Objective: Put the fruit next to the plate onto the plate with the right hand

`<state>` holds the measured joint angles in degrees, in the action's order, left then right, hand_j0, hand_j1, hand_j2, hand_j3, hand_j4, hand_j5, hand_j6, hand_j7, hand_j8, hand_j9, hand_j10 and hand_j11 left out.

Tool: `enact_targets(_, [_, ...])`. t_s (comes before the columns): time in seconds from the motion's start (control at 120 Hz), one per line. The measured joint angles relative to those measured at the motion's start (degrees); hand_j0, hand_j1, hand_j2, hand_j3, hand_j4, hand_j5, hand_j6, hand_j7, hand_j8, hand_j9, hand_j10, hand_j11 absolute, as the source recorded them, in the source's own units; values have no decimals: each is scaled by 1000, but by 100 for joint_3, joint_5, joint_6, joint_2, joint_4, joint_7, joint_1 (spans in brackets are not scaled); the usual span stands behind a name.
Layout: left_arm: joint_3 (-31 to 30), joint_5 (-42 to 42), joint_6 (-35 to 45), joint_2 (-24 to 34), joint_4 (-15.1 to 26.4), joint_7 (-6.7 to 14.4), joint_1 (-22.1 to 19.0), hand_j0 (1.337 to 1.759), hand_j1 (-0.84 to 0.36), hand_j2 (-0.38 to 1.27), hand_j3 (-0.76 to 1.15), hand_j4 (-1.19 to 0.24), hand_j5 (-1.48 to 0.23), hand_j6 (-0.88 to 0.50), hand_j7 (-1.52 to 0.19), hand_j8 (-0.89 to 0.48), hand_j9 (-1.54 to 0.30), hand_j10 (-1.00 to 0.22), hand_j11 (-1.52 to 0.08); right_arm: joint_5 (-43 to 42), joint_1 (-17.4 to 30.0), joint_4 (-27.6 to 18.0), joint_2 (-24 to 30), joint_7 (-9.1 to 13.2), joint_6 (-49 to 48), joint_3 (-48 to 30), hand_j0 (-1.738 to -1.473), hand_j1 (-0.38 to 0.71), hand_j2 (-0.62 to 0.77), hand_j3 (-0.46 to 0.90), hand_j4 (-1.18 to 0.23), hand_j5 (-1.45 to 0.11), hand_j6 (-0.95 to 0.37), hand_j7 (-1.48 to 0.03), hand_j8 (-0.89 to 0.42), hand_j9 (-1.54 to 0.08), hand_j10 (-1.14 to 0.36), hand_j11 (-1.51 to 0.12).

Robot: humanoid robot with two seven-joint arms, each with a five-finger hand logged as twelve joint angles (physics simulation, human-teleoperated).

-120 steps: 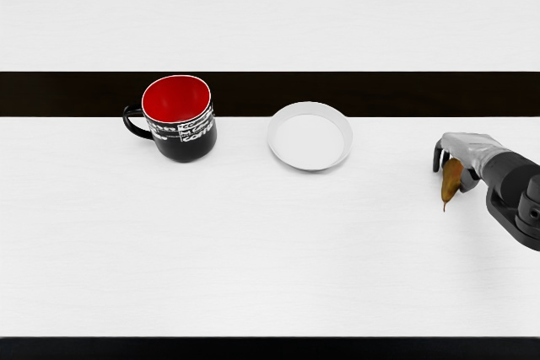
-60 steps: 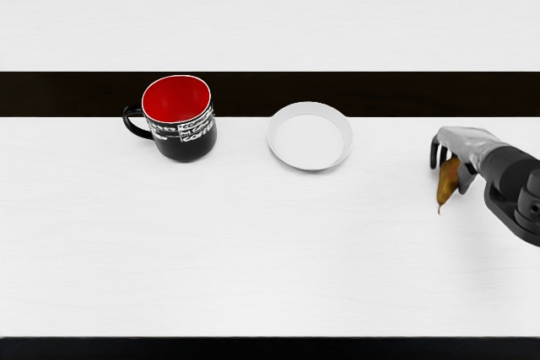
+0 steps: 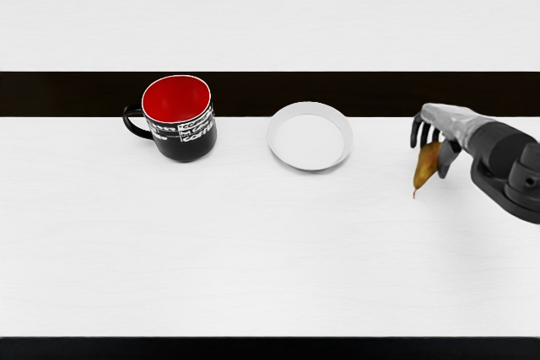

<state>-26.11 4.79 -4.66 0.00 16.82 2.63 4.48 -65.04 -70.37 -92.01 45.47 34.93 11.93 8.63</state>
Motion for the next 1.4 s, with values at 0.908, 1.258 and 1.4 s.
enact_targets(0.908, [26, 0, -1, 0, -319, 0, 26, 1658, 349, 0, 0, 0, 0, 0, 0, 0, 0, 0, 0, 1341, -1002, 668, -920, 3, -495, -541, -1658, 312, 583, 0, -749, -1022, -579, -994, -541, -1030, -744, -1035])
enact_targets(1.258, [20, 0, 0, 0, -319, 0, 26, 1658, 349, 0, 0, 0, 0, 0, 0, 0, 0, 0, 0, 1372, -1106, 1286, -1473, 4, -754, -778, -1658, 315, 557, 1, -752, -1019, -558, -996, -544, -1024, -749, -1028])
enact_targets(1.4, [19, 0, -1, 0, -319, 0, 18, 1658, 349, 0, 0, 0, 0, 0, 0, 0, 0, 0, 0, 1376, -1116, 1528, -1740, 3, -815, -846, -1658, 313, 554, 1, -748, -1026, -563, -996, -540, -1033, -744, -1038])
